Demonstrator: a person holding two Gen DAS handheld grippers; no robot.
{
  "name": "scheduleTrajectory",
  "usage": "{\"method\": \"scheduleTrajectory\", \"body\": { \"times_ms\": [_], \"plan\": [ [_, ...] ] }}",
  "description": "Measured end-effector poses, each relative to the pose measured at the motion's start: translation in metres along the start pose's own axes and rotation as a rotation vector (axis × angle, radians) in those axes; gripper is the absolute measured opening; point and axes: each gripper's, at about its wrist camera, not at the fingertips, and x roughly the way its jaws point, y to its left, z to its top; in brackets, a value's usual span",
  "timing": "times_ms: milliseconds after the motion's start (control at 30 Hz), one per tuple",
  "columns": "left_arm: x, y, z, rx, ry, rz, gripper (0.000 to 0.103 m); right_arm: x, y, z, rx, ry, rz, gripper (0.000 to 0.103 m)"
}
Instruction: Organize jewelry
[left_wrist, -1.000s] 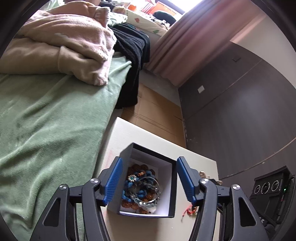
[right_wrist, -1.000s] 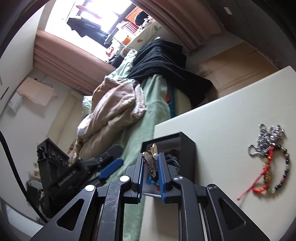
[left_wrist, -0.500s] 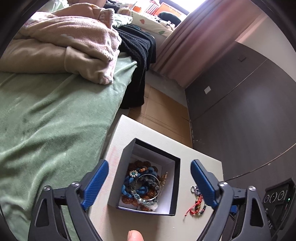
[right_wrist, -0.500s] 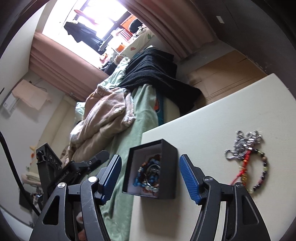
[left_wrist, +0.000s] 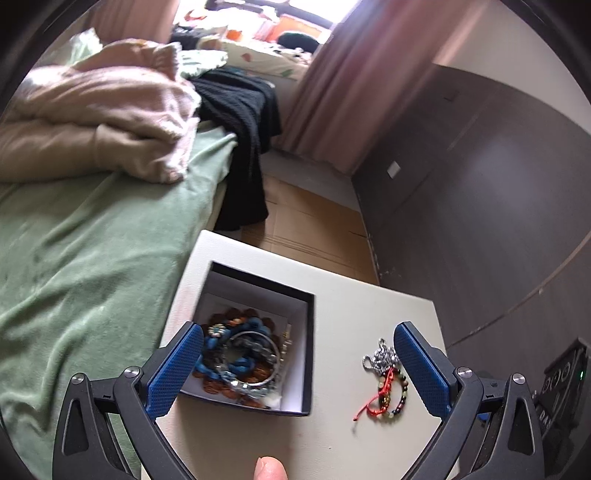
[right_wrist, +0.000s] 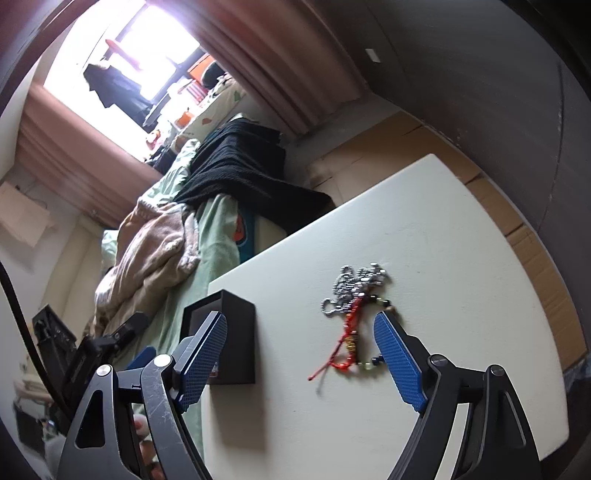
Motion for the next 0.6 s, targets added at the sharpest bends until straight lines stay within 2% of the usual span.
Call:
{"method": "scheduleTrajectory", "body": {
  "times_ms": [300,600],
  "plan": [
    [0.012,-0.049,-0.022,0.174,0.036,-0.003,0.103,-0.015,-0.031,0.003,0.027,-0.015,-0.096,0.083],
    [0.033,-0.076,-0.04,0.229,0.103,-0.024,0.102,-0.026,-0.048,0.008,0.012,-0.002,-0.119,0.083]
  ]
}}
